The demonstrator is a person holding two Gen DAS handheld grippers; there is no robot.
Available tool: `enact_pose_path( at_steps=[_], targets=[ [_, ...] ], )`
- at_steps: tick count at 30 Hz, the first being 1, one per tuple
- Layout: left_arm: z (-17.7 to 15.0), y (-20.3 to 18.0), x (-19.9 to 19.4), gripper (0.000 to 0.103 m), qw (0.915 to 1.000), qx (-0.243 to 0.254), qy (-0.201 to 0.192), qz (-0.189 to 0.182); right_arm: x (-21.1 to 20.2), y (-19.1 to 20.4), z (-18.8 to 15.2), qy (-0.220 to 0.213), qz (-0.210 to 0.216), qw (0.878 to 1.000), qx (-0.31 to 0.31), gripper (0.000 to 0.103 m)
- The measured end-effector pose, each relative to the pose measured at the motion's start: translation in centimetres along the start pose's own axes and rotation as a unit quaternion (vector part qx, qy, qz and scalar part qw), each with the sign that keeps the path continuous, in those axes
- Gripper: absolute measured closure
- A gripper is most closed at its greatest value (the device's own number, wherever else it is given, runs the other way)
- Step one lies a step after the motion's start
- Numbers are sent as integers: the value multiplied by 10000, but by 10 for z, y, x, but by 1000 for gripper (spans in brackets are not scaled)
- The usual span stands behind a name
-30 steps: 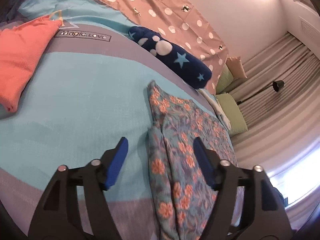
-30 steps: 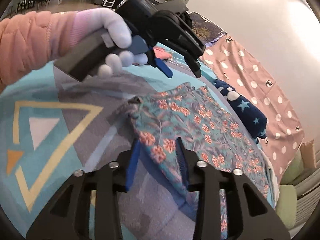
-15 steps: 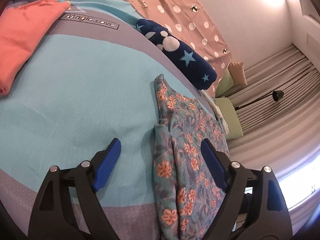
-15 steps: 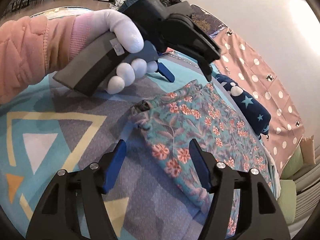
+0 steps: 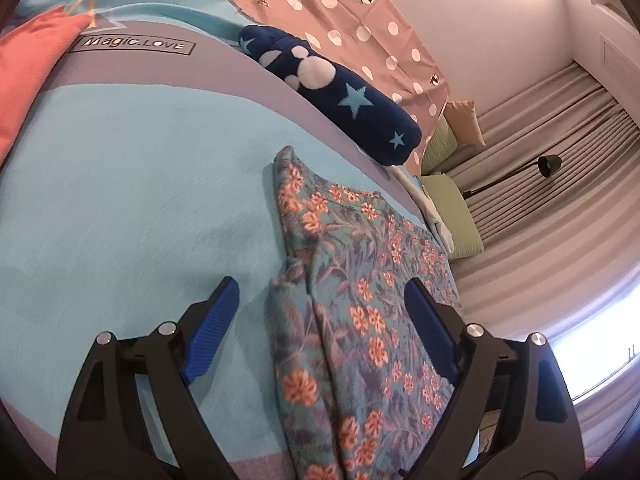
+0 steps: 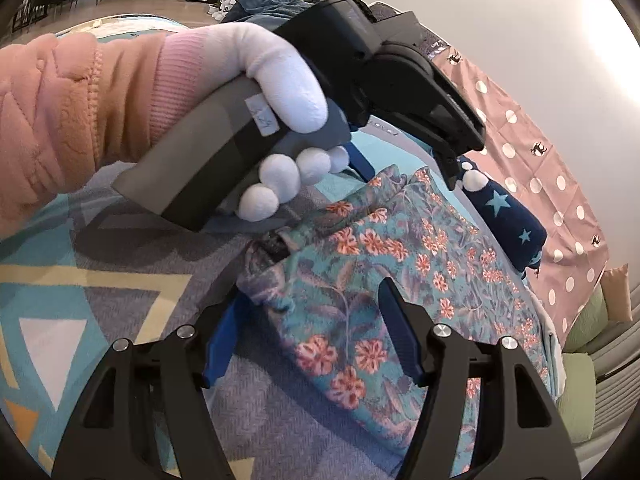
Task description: Fold small clothes
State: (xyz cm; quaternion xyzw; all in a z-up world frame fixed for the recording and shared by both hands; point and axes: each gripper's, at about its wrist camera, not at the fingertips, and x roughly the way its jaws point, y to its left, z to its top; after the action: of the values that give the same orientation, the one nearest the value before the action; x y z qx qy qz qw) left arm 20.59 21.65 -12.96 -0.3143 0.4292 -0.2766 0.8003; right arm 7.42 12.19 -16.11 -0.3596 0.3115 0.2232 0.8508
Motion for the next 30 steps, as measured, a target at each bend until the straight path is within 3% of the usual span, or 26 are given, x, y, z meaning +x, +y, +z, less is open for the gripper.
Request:
enact_pose_path(
  at_steps=[7,8,9,11,12,14,19,30],
  targets=[
    [8,0,8,20,10000,20,-42,-40,7,4,10,2,-95,10000,10,37],
    [8,0,8,23,10000,40,-80,4,8,5,11,-11,-55,10000,-4,44],
    [8,0,9,32,9999,53,-95,71,9,6,11,-27,77,10000,-22,63],
    [9,4,10,63,9997,-28,-86,228,9,6,12,-38,127,9999,-8,86],
    [10,9,13,97,9997,-187,35,137,7,2,11,-77,109,9999,86,88],
    [10,16,14,97,9987,-493,72,52,-1,-7,12,-193,205,9991,326,90],
    [14,-6,4,97,9993,-337,-168,57,-31,-42,11,-622,222,9924,1041,90],
    [42,-103,3,99,9993,2,-369,-29,-90,-123,-22,-1199,129,9629,2413,90]
  ],
)
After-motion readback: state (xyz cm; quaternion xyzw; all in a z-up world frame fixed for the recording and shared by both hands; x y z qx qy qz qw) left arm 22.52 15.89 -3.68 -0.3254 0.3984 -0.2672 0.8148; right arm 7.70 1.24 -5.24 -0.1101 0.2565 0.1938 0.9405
